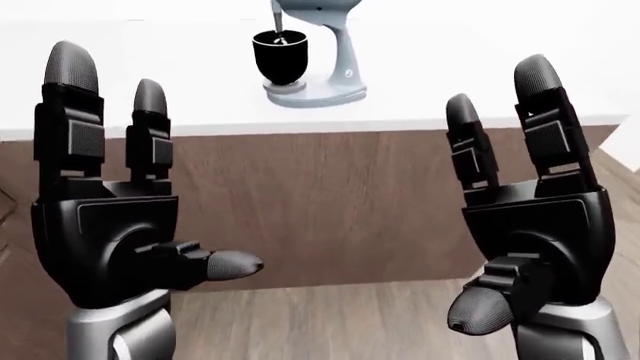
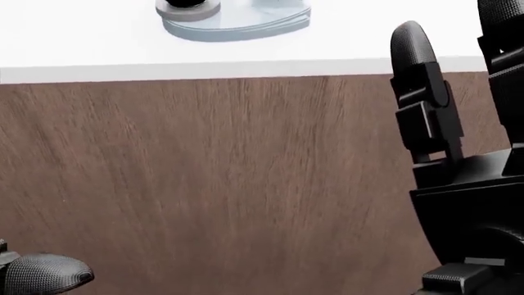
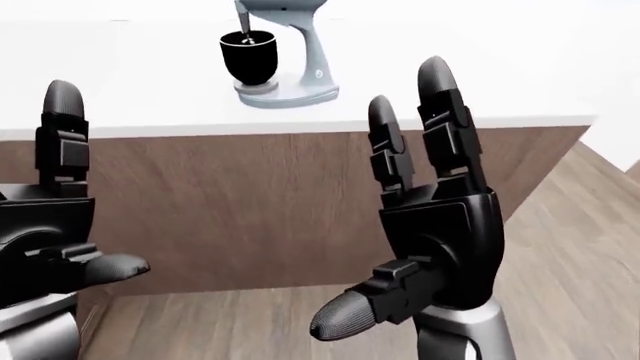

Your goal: Open the stand mixer head.

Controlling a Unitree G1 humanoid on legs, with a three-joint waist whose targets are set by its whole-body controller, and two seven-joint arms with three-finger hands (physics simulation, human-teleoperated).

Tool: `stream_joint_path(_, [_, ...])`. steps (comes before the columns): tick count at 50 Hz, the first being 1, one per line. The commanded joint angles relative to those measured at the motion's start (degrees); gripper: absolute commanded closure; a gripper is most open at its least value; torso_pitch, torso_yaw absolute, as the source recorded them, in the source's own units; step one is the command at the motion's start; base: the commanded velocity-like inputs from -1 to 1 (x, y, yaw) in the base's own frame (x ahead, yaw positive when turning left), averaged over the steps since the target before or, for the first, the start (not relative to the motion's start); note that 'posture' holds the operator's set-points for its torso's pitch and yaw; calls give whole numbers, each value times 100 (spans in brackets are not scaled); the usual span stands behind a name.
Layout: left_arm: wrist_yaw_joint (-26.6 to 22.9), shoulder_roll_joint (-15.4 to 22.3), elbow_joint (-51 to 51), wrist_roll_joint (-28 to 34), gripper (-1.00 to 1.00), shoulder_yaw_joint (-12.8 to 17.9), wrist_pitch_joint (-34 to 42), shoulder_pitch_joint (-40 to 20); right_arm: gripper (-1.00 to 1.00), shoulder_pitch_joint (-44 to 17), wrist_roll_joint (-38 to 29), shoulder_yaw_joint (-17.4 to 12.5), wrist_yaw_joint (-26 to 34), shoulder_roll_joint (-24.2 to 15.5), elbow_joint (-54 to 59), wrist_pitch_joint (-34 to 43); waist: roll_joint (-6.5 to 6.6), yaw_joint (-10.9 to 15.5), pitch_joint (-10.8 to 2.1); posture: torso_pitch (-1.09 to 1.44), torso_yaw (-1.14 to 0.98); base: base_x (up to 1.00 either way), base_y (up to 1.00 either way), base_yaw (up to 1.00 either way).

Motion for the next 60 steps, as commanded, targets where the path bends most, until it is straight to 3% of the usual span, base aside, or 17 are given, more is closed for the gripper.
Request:
stream_joint_path(1, [11, 37, -171, -19, -95, 51, -116, -85, -100, -87, 21, -15, 48, -25, -192, -154, -42, 11, -86, 0, 0, 0, 0, 0])
stream_joint_path(9, [27, 34, -153, -24, -95, 37, -110, -93, -100, -106, -62, -9, 34, -6, -193, -107, 175, -226, 295, 0, 0, 64, 0, 0])
stream_joint_path(11, [30, 36, -142, -33, -95, 45, -111, -97, -100, -105, -71, -1, 10, 16, -192, -128, 318, -201, -128, 0, 0, 0, 0, 0])
stream_joint_path(14, [19, 28, -138, -19, -95, 22, -126, -81, -100, -126, 43, -47, -1, -3, -192, -185, 541, -191, 40, 0, 0, 15, 0, 0])
stream_joint_path(18, [20, 27, -125, -19, -95, 21, -128, -83, -100, -125, 0, -14, -40, -17, -192, -146, 314, -91, 351, 0, 0, 55, 0, 0])
stream_joint_path(24, [27, 29, -139, -14, -95, 19, -116, -88, -100, -129, 21, -15, -56, -63, -192, -208, -123, -63, 34, 0, 0, 0, 0, 0])
stream_joint_path(27, [27, 38, -149, -25, -95, 38, -108, -95, -100, -107, 46, -24, 11, -47, -192, -244, -10, -128, -45, 0, 0, 25, 0, 0])
stream_joint_path(28, [26, 40, -148, -20, -95, 41, -112, -97, -100, -106, 47, -23, 8, -49, -192, -238, -19, -139, 333, 0, 0, 75, 0, 0])
stream_joint_path(31, [18, 39, -148, -18, -95, 42, -118, -89, -100, -105, -68, -10, 11, 8, -193, -173, 68, -199, 381, 0, 0, 46, 0, 0])
stream_joint_path(38, [11, 29, -147, -10, -95, 40, -133, -68, -100, -97, -32, -60, 76, 67, -193, -187, 244, -164, -95, 0, 0, 9, 0, 0])
stream_joint_path(39, [14, 30, -156, -12, -95, 41, -127, -69, -100, -106, -36, -66, 59, 68, -193, -187, 234, -144, 274, 0, 0, 73, 0, 0])
stream_joint_path(41, [8, 26, -149, -1, -95, 38, -138, -62, -100, -97, -84, -47, 48, 83, -193, -123, 226, -118, 353, 0, 0, 25, 0, 0])
stream_joint_path(42, [4, 27, -150, -2, -95, 41, -139, -62, -100, -96, -89, -52, 61, 93, -193, -133, 228, -127, 16, 0, 0, 0, 0, 0])
stream_joint_path(49, [2, 25, -134, 10, -95, 31, -144, -67, -100, -139, -2, -115, 50, 108, -193, -96, 63, -33, -191, 0, 0, 3, 0, 0])
stream_joint_path(53, [6, 22, -143, 14, -95, 24, -137, -66, -100, -114, -105, -67, 67, 119, -193, -72, 150, -105, 389, 0, 0, 44, 0, 0])
stream_joint_path(55, [3, 17, -137, 17, -95, 19, -140, -62, -100, -117, -91, -81, 69, 134, -193, -77, 283, -147, -68, 0, 0, 0, 0, 0])
stream_joint_path(60, [4, 13, -151, 15, -95, 16, -133, -55, -100, -169, 53, -145, -30, 92, -193, -104, 155, -132, -74, 0, 0, 0, 0, 0])
